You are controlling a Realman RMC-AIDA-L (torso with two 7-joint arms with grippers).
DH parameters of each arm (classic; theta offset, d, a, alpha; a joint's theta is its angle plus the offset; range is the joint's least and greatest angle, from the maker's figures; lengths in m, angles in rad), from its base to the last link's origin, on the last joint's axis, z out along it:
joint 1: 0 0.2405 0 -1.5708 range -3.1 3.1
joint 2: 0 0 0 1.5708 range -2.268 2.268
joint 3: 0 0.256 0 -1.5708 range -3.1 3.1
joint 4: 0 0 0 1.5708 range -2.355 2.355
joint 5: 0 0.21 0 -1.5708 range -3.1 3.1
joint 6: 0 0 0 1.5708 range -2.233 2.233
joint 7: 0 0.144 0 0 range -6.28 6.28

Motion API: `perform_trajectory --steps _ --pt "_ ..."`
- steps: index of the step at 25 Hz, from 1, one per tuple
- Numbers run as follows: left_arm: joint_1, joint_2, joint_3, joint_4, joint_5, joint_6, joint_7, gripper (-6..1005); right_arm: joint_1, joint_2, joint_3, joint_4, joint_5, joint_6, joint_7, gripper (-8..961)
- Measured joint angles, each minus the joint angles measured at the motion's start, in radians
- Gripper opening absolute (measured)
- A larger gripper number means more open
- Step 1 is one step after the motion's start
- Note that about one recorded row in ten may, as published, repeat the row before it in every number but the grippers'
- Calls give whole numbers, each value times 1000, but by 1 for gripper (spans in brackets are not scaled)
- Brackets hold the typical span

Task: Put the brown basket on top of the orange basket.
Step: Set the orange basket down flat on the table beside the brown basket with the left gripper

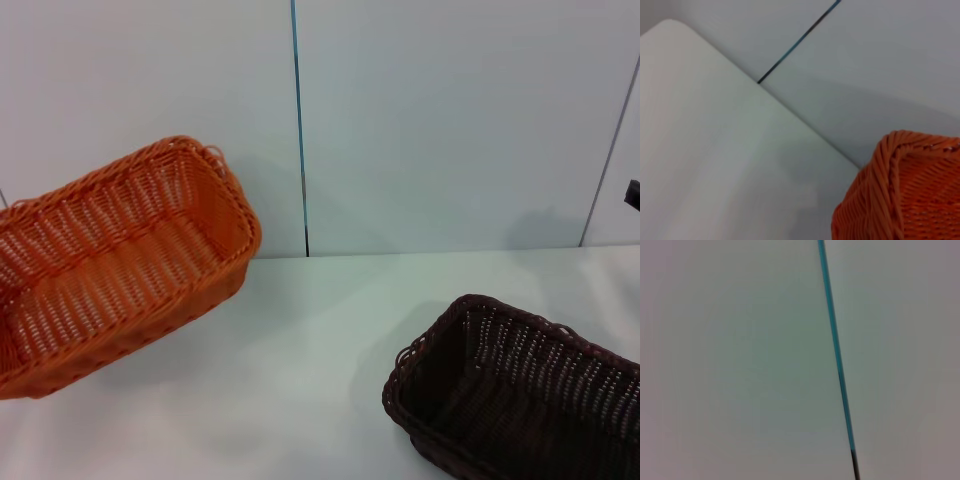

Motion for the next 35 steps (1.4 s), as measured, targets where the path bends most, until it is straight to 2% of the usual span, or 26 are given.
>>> perform_trajectory --steps 6,14,23,29,35 --pt "16 15 -15 48 -87 98 2 120 0 -2 4 1 -4 1 0 652" --pt "0 15 36 77 -122 138 4 120 -1 -4 5 6 -6 0 -2 650" --pt "-30 -17 124 73 -123 106 4 121 -4 -5 4 9 -6 0 -14 648" --pt "-34 -31 137 71 -123 93 4 121 -5 -5 4 11 -6 0 -18 647" --pt "-35 -55 163 55 -124 55 4 121 -4 -5 4 12 -6 0 -20 645"
